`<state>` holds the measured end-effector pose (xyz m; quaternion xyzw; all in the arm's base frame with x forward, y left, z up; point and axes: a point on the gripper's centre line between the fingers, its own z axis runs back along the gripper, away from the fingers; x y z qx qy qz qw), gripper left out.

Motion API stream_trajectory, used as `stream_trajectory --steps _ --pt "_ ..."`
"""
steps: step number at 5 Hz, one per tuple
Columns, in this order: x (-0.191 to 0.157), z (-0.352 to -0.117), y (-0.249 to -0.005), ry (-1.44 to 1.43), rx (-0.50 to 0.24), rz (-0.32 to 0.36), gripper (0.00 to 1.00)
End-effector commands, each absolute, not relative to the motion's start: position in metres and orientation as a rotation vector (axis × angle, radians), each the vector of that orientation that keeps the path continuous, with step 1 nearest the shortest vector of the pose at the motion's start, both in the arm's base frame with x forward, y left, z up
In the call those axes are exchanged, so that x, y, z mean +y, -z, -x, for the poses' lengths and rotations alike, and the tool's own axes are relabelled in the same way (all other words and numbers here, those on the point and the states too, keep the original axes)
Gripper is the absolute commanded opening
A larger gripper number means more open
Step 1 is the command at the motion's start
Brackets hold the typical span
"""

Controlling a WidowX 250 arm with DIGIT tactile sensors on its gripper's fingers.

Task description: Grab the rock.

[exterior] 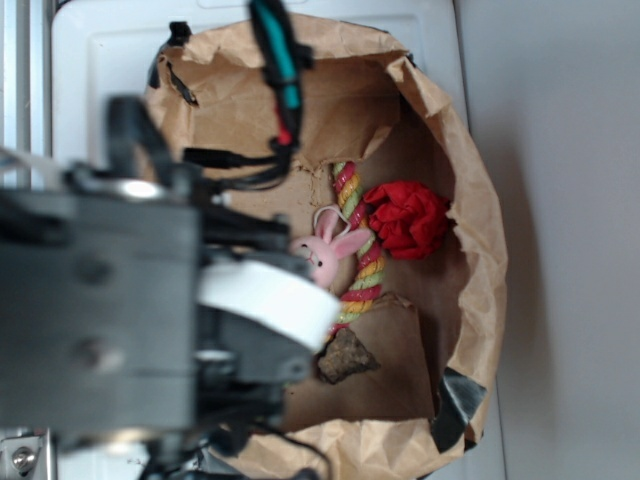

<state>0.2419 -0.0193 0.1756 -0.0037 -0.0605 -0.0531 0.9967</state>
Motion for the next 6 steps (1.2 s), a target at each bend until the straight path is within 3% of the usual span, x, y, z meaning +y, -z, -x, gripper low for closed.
stream_trajectory --steps 1,4,6 --pt "-0.005 -0.28 -0.182 0.172 -0.203 0.036 1.0" --pt "-0.017 -0.296 -0.145 0.384 -0.271 0.012 1.0" --pt "-0.016 -0.293 -0.146 0.449 -0.305 0.055 1.0"
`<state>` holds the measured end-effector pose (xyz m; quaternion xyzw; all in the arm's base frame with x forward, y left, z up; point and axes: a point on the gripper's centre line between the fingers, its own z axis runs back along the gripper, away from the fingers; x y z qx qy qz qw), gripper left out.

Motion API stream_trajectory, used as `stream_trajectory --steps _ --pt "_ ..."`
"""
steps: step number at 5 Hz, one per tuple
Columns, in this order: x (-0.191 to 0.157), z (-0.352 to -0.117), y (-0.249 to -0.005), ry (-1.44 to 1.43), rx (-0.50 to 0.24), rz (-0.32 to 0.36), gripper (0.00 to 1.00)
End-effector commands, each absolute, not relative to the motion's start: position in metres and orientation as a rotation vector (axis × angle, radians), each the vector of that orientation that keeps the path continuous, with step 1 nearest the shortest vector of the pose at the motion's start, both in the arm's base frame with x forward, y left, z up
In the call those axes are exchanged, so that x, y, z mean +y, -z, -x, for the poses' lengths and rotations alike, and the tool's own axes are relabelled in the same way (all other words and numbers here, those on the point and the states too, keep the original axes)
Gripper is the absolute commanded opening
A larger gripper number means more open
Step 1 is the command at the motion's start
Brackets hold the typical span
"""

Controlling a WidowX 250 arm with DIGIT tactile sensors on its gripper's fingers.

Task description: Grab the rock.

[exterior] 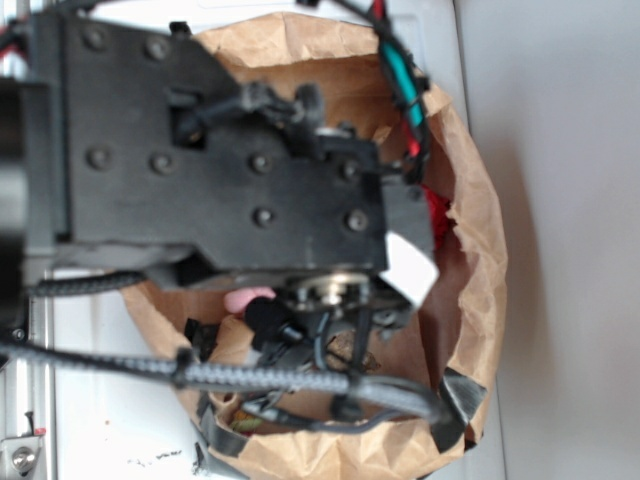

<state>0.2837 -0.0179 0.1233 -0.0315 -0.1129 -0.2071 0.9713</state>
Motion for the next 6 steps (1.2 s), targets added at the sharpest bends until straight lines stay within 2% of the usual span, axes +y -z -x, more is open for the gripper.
stream_trajectory --steps 1,3,6 --pt "-0.017 -0.294 -0.145 0.479 -0.313 0.079 1.0" --pt "-0.016 -0.298 -0.14 0.507 -0.327 0.108 1.0" --pt "0.003 -0.309 -0.111 0.547 -0.31 0.051 1.0"
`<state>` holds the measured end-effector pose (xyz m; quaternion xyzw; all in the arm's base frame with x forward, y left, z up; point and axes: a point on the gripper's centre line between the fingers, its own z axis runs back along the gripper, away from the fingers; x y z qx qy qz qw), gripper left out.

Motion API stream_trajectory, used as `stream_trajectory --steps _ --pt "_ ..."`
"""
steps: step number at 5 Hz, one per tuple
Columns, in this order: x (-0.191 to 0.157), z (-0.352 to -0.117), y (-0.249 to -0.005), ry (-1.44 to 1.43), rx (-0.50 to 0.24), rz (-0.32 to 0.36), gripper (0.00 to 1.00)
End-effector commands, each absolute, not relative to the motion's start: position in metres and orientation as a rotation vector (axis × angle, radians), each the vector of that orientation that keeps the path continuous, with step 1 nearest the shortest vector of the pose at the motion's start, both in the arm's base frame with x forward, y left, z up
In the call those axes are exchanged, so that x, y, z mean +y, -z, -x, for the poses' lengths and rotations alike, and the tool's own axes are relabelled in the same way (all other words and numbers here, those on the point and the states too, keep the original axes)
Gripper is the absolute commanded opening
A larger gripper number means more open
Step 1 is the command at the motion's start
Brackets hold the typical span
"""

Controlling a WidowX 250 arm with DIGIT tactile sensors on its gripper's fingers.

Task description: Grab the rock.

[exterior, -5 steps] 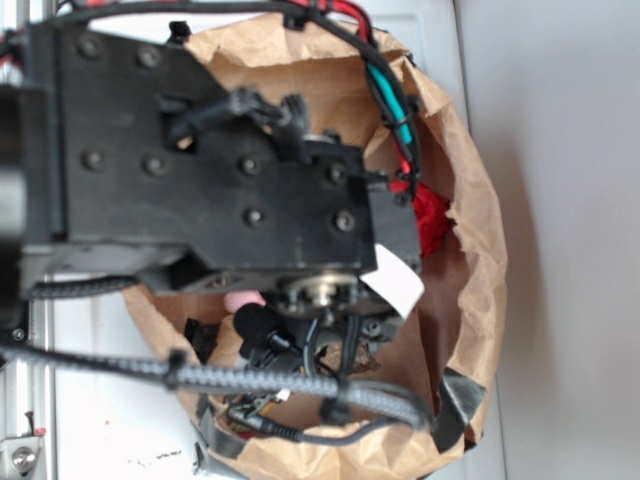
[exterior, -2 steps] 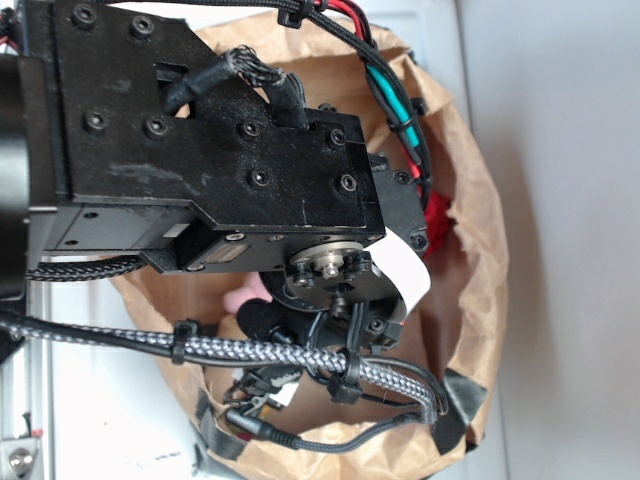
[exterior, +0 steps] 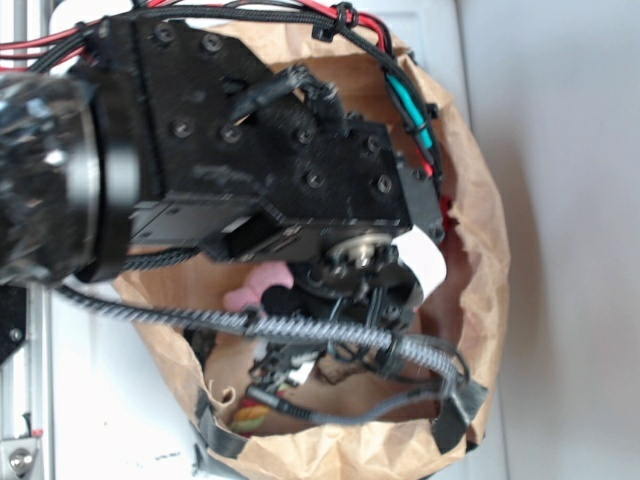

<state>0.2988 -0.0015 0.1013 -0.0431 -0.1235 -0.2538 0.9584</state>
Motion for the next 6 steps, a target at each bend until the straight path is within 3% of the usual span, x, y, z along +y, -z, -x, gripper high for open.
stream_trajectory --steps 1,3,6 --pt "0.005 -0.301 -0.113 0.584 -0.317 0.062 1.0" --pt "0.007 -0.283 -0.111 0.655 -0.325 0.059 1.0" --pt "0.007 -0.285 -0.111 0.626 -0.339 0.052 1.0"
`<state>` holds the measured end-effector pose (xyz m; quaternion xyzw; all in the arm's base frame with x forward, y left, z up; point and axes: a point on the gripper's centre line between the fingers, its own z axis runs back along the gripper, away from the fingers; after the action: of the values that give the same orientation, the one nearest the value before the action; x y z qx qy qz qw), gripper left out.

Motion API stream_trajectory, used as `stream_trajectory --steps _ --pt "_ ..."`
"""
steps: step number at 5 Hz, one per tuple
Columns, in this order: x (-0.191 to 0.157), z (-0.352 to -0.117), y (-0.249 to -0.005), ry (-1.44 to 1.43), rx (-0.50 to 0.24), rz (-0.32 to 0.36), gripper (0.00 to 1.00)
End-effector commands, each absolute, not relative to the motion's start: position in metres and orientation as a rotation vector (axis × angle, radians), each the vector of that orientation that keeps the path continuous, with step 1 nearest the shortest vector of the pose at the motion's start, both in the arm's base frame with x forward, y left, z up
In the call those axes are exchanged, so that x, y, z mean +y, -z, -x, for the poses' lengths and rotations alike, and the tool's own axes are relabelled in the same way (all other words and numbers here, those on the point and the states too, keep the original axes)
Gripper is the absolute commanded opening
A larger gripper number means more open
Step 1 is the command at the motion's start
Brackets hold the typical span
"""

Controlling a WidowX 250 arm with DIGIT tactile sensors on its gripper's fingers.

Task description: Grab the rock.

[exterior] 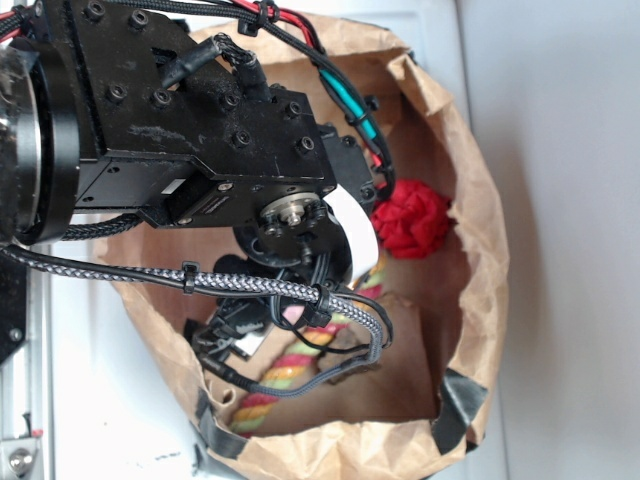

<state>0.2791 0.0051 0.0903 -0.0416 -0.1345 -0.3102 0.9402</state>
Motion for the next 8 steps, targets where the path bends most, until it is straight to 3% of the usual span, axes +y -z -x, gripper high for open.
stream_trajectory --steps 1,5,8 --pt "0.007 -0.285 -0.111 0.626 -0.339 0.052 1.0" --pt "0.005 -0.285 -0.112 0.622 -0.348 0.053 1.0" --pt "0.018 -0.291 -0.158 0.567 -0.407 0.134 1.0"
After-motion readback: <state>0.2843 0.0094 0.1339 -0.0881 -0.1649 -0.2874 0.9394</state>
